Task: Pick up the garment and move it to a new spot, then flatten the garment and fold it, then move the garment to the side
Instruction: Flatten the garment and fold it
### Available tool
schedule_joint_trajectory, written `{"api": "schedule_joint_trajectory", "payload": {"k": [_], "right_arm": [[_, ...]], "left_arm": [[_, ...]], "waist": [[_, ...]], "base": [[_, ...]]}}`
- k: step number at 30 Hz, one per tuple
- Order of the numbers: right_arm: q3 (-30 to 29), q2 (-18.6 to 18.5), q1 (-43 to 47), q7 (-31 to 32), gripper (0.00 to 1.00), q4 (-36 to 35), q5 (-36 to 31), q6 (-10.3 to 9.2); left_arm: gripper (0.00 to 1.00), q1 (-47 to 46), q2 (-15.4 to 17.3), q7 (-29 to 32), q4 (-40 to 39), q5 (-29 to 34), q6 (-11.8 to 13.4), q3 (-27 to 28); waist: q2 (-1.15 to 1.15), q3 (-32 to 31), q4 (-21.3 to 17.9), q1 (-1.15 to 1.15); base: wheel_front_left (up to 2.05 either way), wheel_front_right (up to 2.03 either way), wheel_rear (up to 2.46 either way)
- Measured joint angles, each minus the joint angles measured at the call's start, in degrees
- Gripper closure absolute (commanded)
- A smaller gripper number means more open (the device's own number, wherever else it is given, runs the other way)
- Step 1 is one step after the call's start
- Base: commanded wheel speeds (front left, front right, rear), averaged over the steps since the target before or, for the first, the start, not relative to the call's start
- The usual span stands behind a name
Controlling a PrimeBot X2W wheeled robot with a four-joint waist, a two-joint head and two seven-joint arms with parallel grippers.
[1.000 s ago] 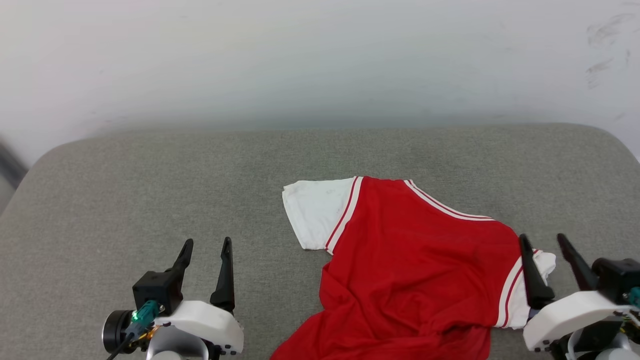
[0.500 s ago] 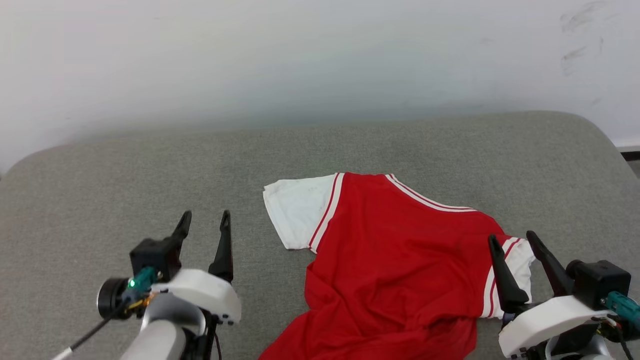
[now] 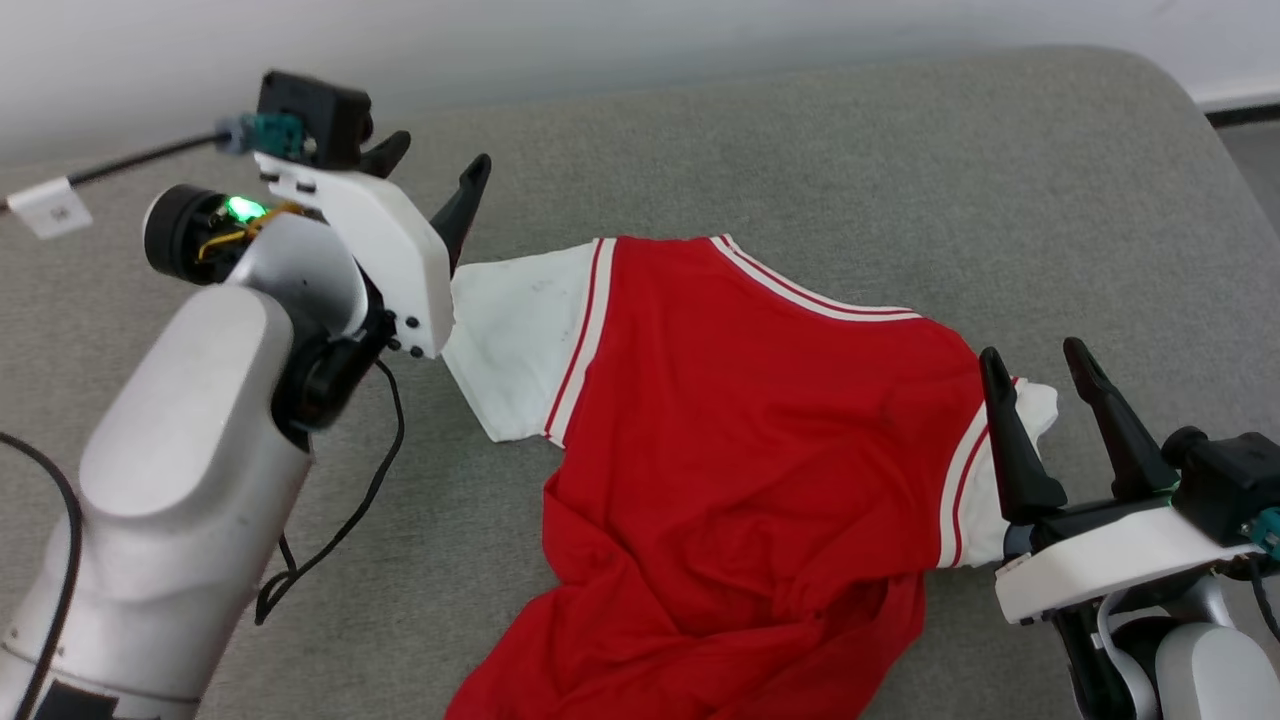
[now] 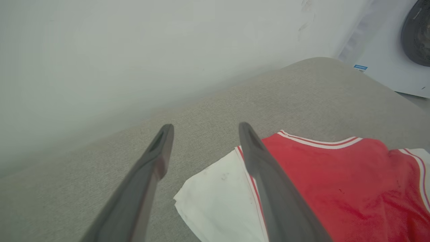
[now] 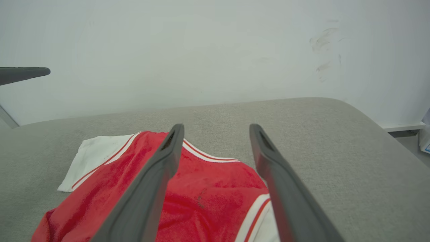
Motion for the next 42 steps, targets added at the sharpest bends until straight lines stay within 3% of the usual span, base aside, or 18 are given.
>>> {"api": "schedule_joint_trajectory", "payload": {"k": [4, 11, 18, 19, 20, 21, 33, 38, 42], "right_arm": [[0.38, 0.19, -0.98, -0.77, 0.0, 0.78, 0.67, 0.0], [2.23, 0.25, -2.43, -2.71, 0.0, 2.74, 3.26, 0.0], [2.85, 0.29, -3.22, -4.36, 0.0, 4.77, 4.44, 0.0], [2.69, 0.29, -3.22, -4.49, 0.0, 5.04, 4.45, 0.0], [2.63, 0.29, -3.23, -4.49, 0.0, 5.33, 4.48, 0.0], [2.54, 0.29, -3.23, -4.5, 0.0, 5.54, 4.53, 0.0], [-1.83, 0.34, -2.25, 0.88, 0.0, 7.38, 4.25, 0.0], [-4.63, 0.25, -0.91, 6.55, 0.0, 9.17, 6.98, 0.0], [-7.98, -1.89, -0.68, 12.18, 0.0, 11.82, 8.96, -0.01]], "left_arm": [[0.0, -5.5, 0.78, 9.87, 6.53, -4.26, -2.93, -0.67], [0.0, -9.92, 4.59, 25.3, 17.33, -6.46, -4.3, -3.38], [0.0, -10.95, 5.1, 32.68, 23.31, -9.79, -4.41, -3.39], [0.18, -11.13, 5.0, 33.45, 23.85, -10.04, -4.13, -3.35], [0.68, -11.41, 4.93, 33.84, 24.29, -10.29, -3.9, -3.3], [1.0, -11.45, 4.82, 33.76, 24.66, -10.35, -3.71, -3.25], [1.0, -5.79, -0.09, 15.73, 27.14, -8.62, -0.67, -2.76], [1.0, -2.95, -0.33, 8.35, 24.75, -8.43, -0.21, -1.57], [1.0, 0.25, 0.38, 4.23, 20.78, -8.4, 0.44, -0.81]], "waist": [[0.0, 3.33, -2.12, 0.0], [0.0, 7.81, -5.89, 0.0], [0.0, 10.36, -8.96, 0.0], [0.0, 10.52, -9.17, -0.01], [0.0, 10.59, -9.3, -0.01], [0.0, 10.57, -9.34, -0.01], [0.0, 5.02, -6.24, 0.0], [0.0, 1.07, -3.78, 0.0], [0.0, -1.56, -1.4, 0.0]], "base": [[0.0, 0.0, 0.0], [0.0, 0.0, 0.0], [0.0, 0.0, 0.0], [0.0, 0.0, 0.0], [0.0, 0.0, 0.0], [0.0, 0.0, 0.0], [0.0, 0.0, 0.0], [0.0, 0.0, 0.0], [0.0, 0.0, 0.0]]}}
